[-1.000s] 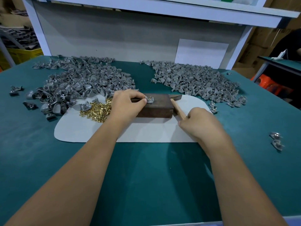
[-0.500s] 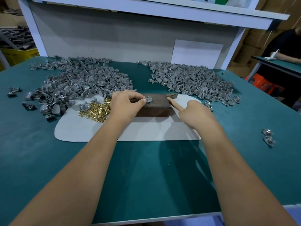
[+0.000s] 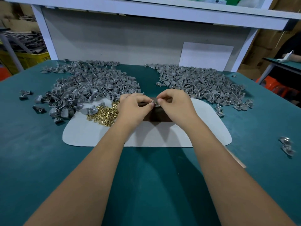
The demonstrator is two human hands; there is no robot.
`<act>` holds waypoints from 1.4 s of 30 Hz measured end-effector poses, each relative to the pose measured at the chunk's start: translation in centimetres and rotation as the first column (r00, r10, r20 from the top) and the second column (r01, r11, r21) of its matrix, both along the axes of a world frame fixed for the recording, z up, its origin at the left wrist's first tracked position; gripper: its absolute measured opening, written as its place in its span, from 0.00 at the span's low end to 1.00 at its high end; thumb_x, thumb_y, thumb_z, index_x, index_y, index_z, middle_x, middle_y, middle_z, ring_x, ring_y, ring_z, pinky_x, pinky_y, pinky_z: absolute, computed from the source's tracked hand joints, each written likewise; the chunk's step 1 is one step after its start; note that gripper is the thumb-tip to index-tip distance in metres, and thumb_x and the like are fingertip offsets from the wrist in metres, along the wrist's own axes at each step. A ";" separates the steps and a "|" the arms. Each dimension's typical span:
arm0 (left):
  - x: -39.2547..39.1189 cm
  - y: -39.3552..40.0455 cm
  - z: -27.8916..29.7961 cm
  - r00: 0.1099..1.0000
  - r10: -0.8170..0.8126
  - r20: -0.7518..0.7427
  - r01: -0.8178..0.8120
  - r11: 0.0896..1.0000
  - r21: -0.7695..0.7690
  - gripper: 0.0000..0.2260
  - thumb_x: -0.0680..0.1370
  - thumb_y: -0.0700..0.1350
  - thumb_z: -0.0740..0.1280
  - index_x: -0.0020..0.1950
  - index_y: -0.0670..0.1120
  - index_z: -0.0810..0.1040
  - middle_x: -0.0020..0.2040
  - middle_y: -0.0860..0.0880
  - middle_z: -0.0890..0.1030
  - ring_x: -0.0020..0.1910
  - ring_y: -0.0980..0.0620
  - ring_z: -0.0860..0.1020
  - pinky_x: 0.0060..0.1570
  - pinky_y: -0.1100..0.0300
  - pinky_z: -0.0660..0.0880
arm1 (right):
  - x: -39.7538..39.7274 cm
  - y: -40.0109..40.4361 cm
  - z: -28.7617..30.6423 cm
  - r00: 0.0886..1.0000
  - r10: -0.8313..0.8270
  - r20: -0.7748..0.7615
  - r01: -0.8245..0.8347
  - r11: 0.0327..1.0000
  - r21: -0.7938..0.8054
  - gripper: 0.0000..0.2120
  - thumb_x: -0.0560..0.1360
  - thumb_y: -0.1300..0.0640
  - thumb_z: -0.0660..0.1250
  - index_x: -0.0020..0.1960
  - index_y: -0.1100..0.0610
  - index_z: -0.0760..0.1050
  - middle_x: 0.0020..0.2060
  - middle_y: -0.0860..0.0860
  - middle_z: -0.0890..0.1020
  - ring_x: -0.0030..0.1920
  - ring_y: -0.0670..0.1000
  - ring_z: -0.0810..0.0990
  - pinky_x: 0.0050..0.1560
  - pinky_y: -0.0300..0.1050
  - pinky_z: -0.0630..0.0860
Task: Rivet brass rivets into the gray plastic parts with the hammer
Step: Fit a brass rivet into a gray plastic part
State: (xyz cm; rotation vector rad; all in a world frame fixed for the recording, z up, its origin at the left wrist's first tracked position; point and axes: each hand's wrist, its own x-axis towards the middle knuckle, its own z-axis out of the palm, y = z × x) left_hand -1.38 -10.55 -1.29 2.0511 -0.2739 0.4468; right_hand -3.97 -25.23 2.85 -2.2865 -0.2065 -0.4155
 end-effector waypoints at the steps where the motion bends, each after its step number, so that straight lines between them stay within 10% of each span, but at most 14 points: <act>1: 0.0 0.0 0.0 1.000 -0.004 0.006 0.004 1.000 0.002 0.03 0.74 0.44 0.74 0.47 0.50 0.86 0.51 0.50 0.84 0.62 0.42 0.75 0.67 0.46 0.68 | 0.3 0.1 -0.2 1.000 0.006 0.000 -0.006 1.000 -0.017 0.05 0.74 0.62 0.68 0.43 0.55 0.81 0.37 0.46 0.80 0.40 0.45 0.76 0.47 0.39 0.73; 25: 0.7 0.0 0.2 0.998 -0.053 0.040 0.051 0.997 0.052 0.08 0.74 0.45 0.74 0.51 0.44 0.86 0.52 0.47 0.84 0.61 0.42 0.76 0.65 0.42 0.68 | 1.4 1.3 0.4 0.996 -0.089 -0.032 0.071 0.930 -0.362 0.07 0.76 0.63 0.63 0.43 0.53 0.75 0.41 0.53 0.80 0.45 0.54 0.77 0.45 0.43 0.74; 33: -0.2 -0.2 0.4 0.997 -0.077 0.010 0.077 0.997 0.009 0.17 0.69 0.54 0.68 0.50 0.46 0.87 0.51 0.49 0.85 0.61 0.43 0.77 0.65 0.42 0.69 | 1.6 1.2 -1.1 0.992 -0.084 0.090 0.109 0.940 -0.324 0.05 0.76 0.61 0.64 0.42 0.53 0.76 0.41 0.50 0.76 0.43 0.49 0.70 0.41 0.41 0.64; 38: 0.1 0.1 0.1 0.998 -0.053 0.015 0.054 0.998 -0.028 0.06 0.74 0.46 0.74 0.50 0.48 0.87 0.48 0.53 0.83 0.62 0.44 0.76 0.67 0.42 0.67 | 0.9 0.4 -1.1 0.994 -0.027 0.104 0.047 0.980 -0.192 0.06 0.76 0.61 0.63 0.46 0.57 0.79 0.46 0.51 0.79 0.48 0.51 0.75 0.51 0.45 0.70; 42: 0.0 0.0 0.0 0.999 -0.029 -0.044 0.025 0.996 -0.082 0.05 0.75 0.46 0.73 0.48 0.57 0.84 0.50 0.57 0.82 0.66 0.46 0.73 0.70 0.42 0.63 | 0.2 -1.6 0.0 0.964 -0.260 0.059 0.258 0.965 0.035 0.11 0.77 0.60 0.58 0.47 0.53 0.80 0.45 0.50 0.81 0.46 0.52 0.78 0.45 0.47 0.74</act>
